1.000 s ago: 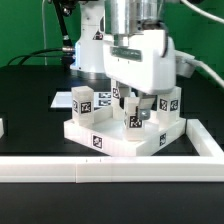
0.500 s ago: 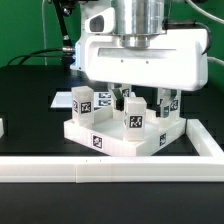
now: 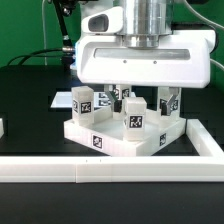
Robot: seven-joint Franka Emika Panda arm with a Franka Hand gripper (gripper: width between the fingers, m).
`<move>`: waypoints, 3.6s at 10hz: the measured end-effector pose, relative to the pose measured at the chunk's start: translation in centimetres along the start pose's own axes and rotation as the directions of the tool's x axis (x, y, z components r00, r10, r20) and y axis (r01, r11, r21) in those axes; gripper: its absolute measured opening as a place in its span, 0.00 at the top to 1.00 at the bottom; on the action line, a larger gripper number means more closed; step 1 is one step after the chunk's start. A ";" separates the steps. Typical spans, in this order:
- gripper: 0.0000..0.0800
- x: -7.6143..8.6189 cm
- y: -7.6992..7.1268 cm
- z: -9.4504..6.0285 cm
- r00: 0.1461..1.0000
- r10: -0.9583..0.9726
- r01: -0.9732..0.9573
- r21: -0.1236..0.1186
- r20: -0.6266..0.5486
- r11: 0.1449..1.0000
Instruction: Assemble square table
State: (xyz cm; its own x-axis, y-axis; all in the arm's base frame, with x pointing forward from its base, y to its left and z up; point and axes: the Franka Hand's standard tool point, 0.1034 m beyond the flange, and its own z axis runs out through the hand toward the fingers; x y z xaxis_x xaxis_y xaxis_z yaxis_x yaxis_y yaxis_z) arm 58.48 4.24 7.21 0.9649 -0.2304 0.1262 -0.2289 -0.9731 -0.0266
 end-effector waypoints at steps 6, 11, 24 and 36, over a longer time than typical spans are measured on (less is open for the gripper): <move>0.19 0.3 0.3 -0.1 0.932 -0.363 0.362 -0.036 0.003 0.931; 0.64 0.3 0.5 -0.1 0.929 -0.369 0.369 -0.040 0.004 0.929; 0.64 -0.1 -0.4 0.1 0.771 0.636 -0.636 0.008 -0.017 0.772; 0.23 -0.5 -2.1 -0.2 0.545 0.838 -0.838 0.019 0.015 0.545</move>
Offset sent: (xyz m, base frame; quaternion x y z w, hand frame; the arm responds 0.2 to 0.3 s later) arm 0.0032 0.0048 0.0059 -0.0064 -0.0099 -0.1336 0.9910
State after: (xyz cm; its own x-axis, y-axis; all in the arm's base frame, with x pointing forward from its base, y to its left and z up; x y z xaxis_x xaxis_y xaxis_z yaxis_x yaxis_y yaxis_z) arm 58.46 6.35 7.39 0.3359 -0.9414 0.0318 -0.9311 -0.3370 -0.1396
